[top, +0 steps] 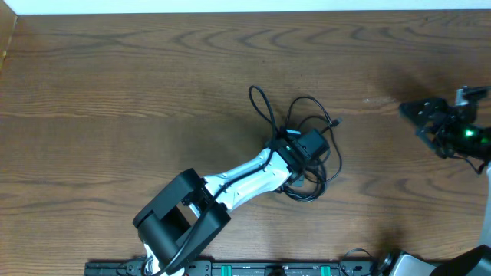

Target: Untangle cables

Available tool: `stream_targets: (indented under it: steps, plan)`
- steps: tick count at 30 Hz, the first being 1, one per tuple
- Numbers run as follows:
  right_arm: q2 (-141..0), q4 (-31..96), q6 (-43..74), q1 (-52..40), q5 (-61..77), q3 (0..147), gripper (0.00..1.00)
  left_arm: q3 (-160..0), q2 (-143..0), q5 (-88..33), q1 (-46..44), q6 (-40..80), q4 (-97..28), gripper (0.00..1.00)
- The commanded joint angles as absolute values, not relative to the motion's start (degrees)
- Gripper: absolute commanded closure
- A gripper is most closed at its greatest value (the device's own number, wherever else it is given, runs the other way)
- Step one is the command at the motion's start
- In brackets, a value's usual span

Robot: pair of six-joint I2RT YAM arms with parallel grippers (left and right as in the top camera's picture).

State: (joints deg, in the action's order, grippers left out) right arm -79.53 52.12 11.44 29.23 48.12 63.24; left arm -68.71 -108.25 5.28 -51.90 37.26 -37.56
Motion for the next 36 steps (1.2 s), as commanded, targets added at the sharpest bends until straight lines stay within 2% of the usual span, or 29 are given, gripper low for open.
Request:
stream_targets:
  steps: [1, 3, 4, 5, 6, 9, 16, 17, 26, 28, 30, 31, 32, 35, 36]
  plan:
    - [-79.4, 54.2, 7.8, 27.5, 42.4, 63.3, 0.01, -68.9, -103.3, 6.9, -48.4, 35.6, -41.2, 0.93]
    - [-79.4, 55.2, 7.8, 27.1, 40.3, 63.3, 0.01, -68.9, -100.3, 5.5, -46.6, 35.6, -41.2, 0.92]
    - [-79.4, 55.3, 7.8, 26.9, 39.9, 63.3, 0.01, -68.9, -99.4, 3.7, -46.0, 35.6, -40.5, 0.83]
    - [-79.4, 55.3, 7.9, 26.9, 39.6, 63.3, 0.01, -68.9, -99.1, 1.3, -45.6, 35.6, -39.4, 0.65]
    - [-79.4, 55.2, 7.9, 26.9, 39.5, 63.3, 0.01, -68.9, -99.1, -0.4, -45.6, 35.6, -38.6, 0.56]
    - [-79.4, 55.1, 7.9, 26.9, 39.3, 63.3, 0.01, -68.6, -100.6, -2.4, -46.5, 37.0, -37.5, 0.42]
    - [-79.4, 55.1, 7.8, 26.9, 38.9, 63.3, 0.01, -68.5, -106.8, -6.5, -49.8, 39.7, -37.9, 0.43]
    - [-79.4, 55.1, 7.8, 26.9, 38.9, 63.3, 0.01, -68.5, -107.3, -6.7, -50.0, 40.0, -38.3, 0.47]
    - [-79.4, 55.1, 7.8, 26.9, 38.8, 63.3, 0.01, -68.5, -110.0, -0.3, -50.3, 46.2, -45.0, 0.52]
    - [-79.4, 55.1, 7.8, 26.9, 38.0, 63.3, 0.01, -68.5, -110.0, -0.2, -50.3, 46.2, -44.8, 0.43]
    - [-79.4, 55.2, 7.8, 26.9, 37.6, 63.3, 0.01, -68.5, -110.3, -0.2, -50.3, 46.2, -44.3, 0.29]
    - [-79.4, 55.3, 7.9, 26.9, 37.6, 63.3, 0.01, -68.5, -110.5, -0.3, -50.3, 46.2, -44.0, 0.28]
    - [-79.4, 55.3, 7.9, 26.9, 37.6, 63.3, 0.01, -68.5, -110.7, -0.7, -50.3, 46.2, -43.8, 0.29]
    - [-79.4, 55.6, 7.8, 26.9, 37.6, 63.3, 0.01, -68.5, -111.3, -2.5, -50.3, 46.2, -43.7, 0.92]
    - [-79.4, 55.7, 7.8, 26.9, 37.6, 63.3, 0.01, -68.5, -111.2, -2.8, -50.3, 46.2, -43.7, 0.92]
